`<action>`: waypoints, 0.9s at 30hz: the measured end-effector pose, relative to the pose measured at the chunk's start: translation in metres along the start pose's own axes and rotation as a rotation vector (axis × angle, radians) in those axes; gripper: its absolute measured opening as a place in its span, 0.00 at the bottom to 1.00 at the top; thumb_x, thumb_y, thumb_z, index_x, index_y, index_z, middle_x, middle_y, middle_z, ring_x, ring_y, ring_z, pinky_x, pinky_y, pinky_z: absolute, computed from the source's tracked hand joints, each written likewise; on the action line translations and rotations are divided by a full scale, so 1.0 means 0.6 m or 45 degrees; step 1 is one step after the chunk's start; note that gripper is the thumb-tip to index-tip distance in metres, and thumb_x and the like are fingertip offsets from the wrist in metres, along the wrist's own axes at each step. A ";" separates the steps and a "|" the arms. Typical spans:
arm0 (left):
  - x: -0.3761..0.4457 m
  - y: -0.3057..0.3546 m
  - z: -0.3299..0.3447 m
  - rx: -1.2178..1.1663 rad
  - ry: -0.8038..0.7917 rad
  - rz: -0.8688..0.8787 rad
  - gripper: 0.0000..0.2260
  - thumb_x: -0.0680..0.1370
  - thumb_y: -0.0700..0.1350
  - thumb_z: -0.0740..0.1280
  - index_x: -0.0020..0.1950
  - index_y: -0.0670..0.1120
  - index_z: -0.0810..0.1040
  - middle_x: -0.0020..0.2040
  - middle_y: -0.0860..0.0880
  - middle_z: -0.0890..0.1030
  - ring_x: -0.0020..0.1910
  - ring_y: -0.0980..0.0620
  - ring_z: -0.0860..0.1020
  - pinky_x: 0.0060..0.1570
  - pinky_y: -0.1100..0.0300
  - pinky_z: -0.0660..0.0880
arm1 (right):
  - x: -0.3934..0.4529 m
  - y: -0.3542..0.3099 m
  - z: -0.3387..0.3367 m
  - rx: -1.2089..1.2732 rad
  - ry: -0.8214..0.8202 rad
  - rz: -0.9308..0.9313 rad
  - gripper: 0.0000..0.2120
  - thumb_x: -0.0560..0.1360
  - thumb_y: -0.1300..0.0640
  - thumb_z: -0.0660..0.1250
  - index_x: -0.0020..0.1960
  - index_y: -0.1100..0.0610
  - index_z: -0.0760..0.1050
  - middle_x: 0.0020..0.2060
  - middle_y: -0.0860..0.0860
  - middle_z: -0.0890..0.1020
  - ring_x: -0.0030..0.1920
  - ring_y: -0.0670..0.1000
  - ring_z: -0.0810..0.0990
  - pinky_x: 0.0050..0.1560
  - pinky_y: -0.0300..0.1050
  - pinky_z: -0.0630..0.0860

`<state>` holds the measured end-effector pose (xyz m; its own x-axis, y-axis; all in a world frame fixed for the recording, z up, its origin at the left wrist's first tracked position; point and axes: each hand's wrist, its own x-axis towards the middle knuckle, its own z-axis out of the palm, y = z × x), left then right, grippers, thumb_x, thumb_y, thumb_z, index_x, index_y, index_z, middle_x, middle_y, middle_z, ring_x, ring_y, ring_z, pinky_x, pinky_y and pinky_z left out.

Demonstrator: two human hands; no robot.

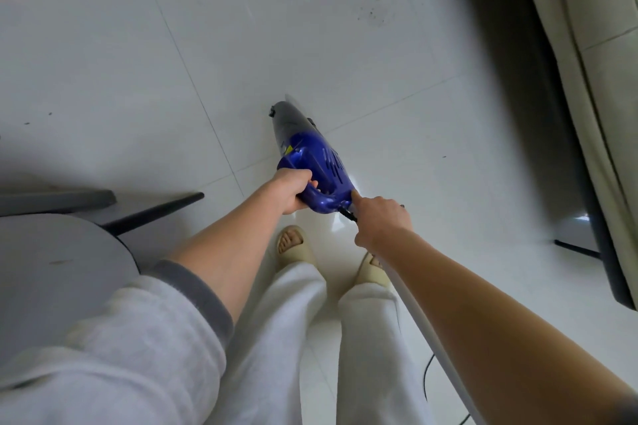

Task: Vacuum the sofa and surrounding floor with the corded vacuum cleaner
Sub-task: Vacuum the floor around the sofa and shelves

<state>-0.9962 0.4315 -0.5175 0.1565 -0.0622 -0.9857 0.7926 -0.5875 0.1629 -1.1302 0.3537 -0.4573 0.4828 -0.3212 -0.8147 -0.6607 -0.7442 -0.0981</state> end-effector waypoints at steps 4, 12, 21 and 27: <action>-0.004 -0.025 0.036 0.037 0.020 0.006 0.11 0.78 0.34 0.60 0.59 0.42 0.71 0.44 0.46 0.77 0.42 0.53 0.77 0.50 0.54 0.77 | -0.014 0.035 0.019 0.013 -0.016 0.009 0.30 0.73 0.64 0.65 0.72 0.53 0.60 0.41 0.51 0.72 0.42 0.54 0.71 0.40 0.45 0.69; -0.028 -0.060 0.173 0.051 -0.027 0.007 0.11 0.79 0.34 0.59 0.59 0.43 0.70 0.44 0.47 0.76 0.42 0.54 0.76 0.47 0.55 0.77 | -0.045 0.170 0.040 0.008 0.027 0.047 0.28 0.73 0.63 0.63 0.70 0.53 0.62 0.42 0.51 0.72 0.44 0.54 0.72 0.41 0.46 0.72; -0.040 -0.092 0.355 0.176 -0.116 0.076 0.08 0.80 0.35 0.58 0.57 0.43 0.71 0.41 0.48 0.75 0.39 0.55 0.74 0.48 0.57 0.75 | -0.077 0.321 0.083 0.100 0.043 0.261 0.31 0.73 0.62 0.65 0.73 0.51 0.60 0.37 0.50 0.70 0.41 0.54 0.72 0.37 0.44 0.69; -0.040 -0.114 0.373 0.181 -0.108 0.067 0.05 0.80 0.35 0.58 0.52 0.42 0.72 0.42 0.48 0.75 0.39 0.55 0.74 0.48 0.56 0.75 | -0.088 0.340 0.099 0.109 0.042 0.256 0.30 0.73 0.62 0.64 0.73 0.52 0.60 0.40 0.50 0.71 0.43 0.54 0.76 0.38 0.45 0.71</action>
<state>-1.1860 0.2927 -0.5144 0.1407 -0.1604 -0.9770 0.6922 -0.6896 0.2129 -1.3248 0.2535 -0.4680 0.3539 -0.4780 -0.8039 -0.7911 -0.6115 0.0153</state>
